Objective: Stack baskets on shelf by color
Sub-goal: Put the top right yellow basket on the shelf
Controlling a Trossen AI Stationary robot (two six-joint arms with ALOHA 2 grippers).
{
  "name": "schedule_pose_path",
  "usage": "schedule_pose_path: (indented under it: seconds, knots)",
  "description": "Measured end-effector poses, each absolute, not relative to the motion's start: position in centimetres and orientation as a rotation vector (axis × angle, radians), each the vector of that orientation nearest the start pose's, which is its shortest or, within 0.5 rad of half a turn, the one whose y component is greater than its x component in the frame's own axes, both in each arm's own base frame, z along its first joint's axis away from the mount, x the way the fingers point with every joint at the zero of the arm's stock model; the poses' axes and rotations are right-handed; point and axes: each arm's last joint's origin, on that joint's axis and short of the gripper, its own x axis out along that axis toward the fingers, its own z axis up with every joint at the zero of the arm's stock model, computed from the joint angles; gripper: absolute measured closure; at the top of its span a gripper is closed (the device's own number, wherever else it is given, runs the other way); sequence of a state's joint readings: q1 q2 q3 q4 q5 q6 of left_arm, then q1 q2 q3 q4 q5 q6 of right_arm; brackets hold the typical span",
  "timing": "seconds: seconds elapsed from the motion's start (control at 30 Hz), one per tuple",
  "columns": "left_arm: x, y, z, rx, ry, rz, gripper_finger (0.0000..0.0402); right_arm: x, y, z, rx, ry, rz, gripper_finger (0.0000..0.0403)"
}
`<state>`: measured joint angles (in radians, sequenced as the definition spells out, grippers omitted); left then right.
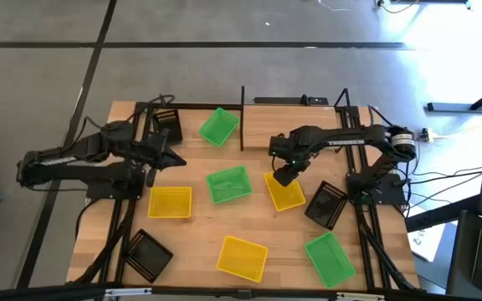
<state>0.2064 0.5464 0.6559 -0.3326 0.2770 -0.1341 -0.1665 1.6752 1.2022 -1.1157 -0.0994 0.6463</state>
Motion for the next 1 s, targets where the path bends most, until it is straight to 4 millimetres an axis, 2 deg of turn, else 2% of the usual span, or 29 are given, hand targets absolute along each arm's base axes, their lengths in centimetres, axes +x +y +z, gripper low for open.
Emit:
schedule_pose_path:
  seconds: [0.13, 0.27, 0.47, 0.77, 0.87, 1.0]
  knots:
    - [13.6, 1.7, 31.9, -0.191, 0.326, -0.065, 0.0401, 29.0, -4.6, 20.4, 0.711, 1.543, -0.575, 0.0283]
    - [14.6, 1.4, 32.8, -0.182, 0.351, -0.084, 0.0401, 29.2, -4.8, 19.8, 0.664, 1.551, -0.625, 0.0283]
    - [15.6, 0.9, 33.0, -0.151, 0.375, -0.112, 0.0401, 29.8, -5.0, 18.5, 0.65, 1.577, -0.64, 0.0283]
    - [15.9, 0.2, 32.8, -0.13, 0.387, -0.066, 0.0401, 30.8, -5.2, 15.4, 0.565, 1.668, -0.569, 0.0286]
    - [15.9, 0.1, 32.8, -0.129, 0.39, -0.07, 0.0401, 31.0, -5.2, 14.8, 0.549, 1.68, -0.552, 0.031]
    - [15.9, 0.1, 32.8, -0.13, 0.393, -0.07, 0.0401, 31.3, -5.2, 14.7, 0.55, 1.662, -0.54, 0.0379]
